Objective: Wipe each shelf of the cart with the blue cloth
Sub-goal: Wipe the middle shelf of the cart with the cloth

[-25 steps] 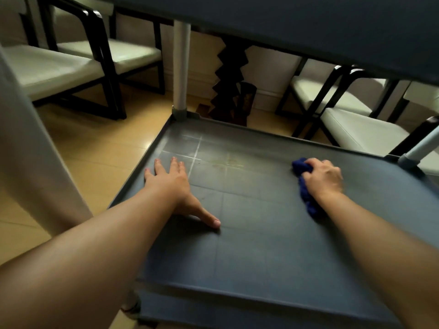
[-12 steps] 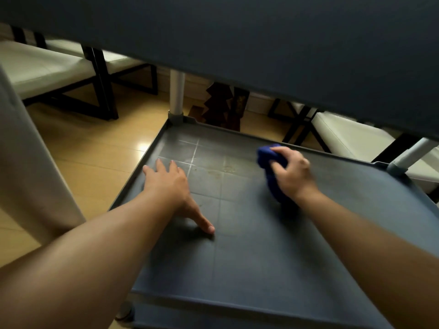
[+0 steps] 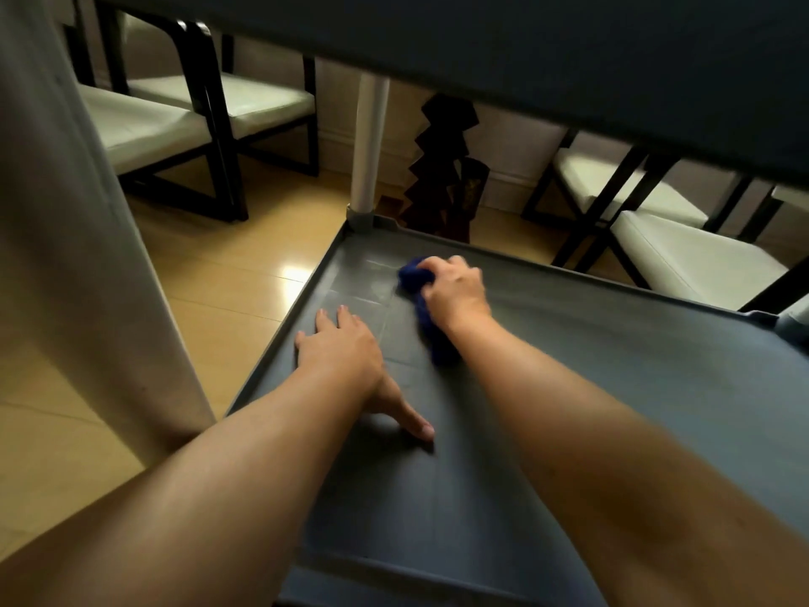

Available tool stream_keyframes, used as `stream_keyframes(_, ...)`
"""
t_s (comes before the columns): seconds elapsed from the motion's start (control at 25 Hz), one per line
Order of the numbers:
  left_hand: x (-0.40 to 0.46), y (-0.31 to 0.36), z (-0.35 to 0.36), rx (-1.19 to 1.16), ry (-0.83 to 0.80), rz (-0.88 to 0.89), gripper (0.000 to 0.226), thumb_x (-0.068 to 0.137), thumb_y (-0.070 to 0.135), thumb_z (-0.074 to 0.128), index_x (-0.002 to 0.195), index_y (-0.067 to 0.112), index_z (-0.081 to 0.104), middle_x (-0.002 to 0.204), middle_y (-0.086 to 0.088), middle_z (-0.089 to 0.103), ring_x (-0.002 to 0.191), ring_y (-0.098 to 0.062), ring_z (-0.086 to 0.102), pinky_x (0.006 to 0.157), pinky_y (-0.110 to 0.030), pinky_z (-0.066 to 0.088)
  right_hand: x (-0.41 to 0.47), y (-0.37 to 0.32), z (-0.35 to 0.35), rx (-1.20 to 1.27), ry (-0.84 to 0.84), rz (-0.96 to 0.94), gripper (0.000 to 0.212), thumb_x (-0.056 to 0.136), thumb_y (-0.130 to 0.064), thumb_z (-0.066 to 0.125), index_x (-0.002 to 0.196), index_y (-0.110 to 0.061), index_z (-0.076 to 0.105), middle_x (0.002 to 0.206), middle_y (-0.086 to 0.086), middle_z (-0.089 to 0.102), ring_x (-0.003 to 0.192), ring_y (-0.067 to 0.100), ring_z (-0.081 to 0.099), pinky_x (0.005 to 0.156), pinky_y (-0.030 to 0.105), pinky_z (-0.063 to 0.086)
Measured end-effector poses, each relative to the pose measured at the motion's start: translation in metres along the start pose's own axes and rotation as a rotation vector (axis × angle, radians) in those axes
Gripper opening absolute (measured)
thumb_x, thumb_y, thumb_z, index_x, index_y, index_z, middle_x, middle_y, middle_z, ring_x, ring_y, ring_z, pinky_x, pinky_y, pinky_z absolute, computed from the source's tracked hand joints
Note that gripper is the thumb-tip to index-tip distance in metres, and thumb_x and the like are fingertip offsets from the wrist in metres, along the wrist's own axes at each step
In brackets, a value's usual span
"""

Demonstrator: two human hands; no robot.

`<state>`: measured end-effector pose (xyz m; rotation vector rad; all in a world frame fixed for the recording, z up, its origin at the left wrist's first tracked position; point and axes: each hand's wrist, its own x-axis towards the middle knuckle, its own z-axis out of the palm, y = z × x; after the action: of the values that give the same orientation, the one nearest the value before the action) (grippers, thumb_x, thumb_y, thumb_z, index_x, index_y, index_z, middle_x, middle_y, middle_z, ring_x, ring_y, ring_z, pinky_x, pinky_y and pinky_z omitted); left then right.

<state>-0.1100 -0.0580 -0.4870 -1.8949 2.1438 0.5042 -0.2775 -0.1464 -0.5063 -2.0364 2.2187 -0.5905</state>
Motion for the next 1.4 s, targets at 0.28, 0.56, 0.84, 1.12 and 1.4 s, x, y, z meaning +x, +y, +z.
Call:
stream_keyframes(0.28, -0.003, -0.002, 0.001, -0.02, 0.001, 0.027, 0.198, 0.007, 0.105, 0.063, 0.161, 0.004, -0.009, 0.174, -0.017, -0.008, 0.159, -0.042, -0.006, 0.127, -0.062, 0.014, -0.027, 0.189, -0.072, -0.195, 0.126, 0.402, 0.04, 0.089, -0.016, 0.055, 0.126, -0.026, 0.065, 0.127, 0.023, 0.059, 0.114, 0.047, 0.054, 0.095, 0.04, 0.046)
stream_keyframes(0.56, -0.023, -0.004, -0.004, -0.035, -0.018, 0.077, 0.189, 0.019, 0.107, 0.063, 0.162, 0.007, -0.008, 0.174, -0.017, -0.009, 0.159, -0.04, -0.008, 0.127, -0.065, 0.009, -0.104, 0.2, -0.108, -0.103, 0.178, 0.494, 0.036, 0.092, -0.018, 0.051, 0.126, -0.023, 0.062, 0.125, 0.027, 0.058, 0.113, 0.05, 0.055, 0.098, 0.044, 0.045)
stream_keyframes(0.84, -0.079, -0.021, 0.014, 0.096, -0.2, 0.05, 0.188, 0.021, 0.091, 0.083, 0.161, 0.021, -0.021, 0.171, -0.009, -0.025, 0.156, -0.039, -0.021, 0.126, -0.067, 0.005, -0.15, 0.024, -0.086, 0.25, 0.125, 0.137, 0.035, 0.087, -0.019, 0.059, 0.121, -0.024, 0.065, 0.111, 0.02, 0.062, 0.102, 0.041, 0.061, 0.093, 0.041, 0.05)
stream_keyframes(1.12, -0.083, -0.026, 0.015, 0.099, -0.201, 0.07, 0.172, 0.033, 0.083, 0.089, 0.164, 0.021, -0.004, 0.172, -0.007, -0.024, 0.156, -0.041, -0.019, 0.124, -0.067, 0.009, -0.203, -0.073, -0.026, 0.059, -0.095, 0.001, 0.026, 0.097, -0.024, 0.047, 0.122, -0.027, 0.056, 0.121, 0.013, 0.049, 0.101, 0.037, 0.048, 0.081, 0.046, 0.047)
stream_keyframes(1.4, -0.088, -0.027, 0.013, 0.062, -0.217, 0.074, 0.177, 0.032, 0.081, 0.088, 0.16, 0.027, -0.022, 0.171, -0.007, -0.027, 0.156, -0.039, -0.022, 0.124, -0.067, 0.003, -0.23, 0.023, -0.061, -0.032, -0.067, 0.066, 0.029, 0.09, -0.026, 0.057, 0.118, -0.028, 0.064, 0.116, 0.015, 0.051, 0.097, 0.039, 0.05, 0.084, 0.045, 0.049)
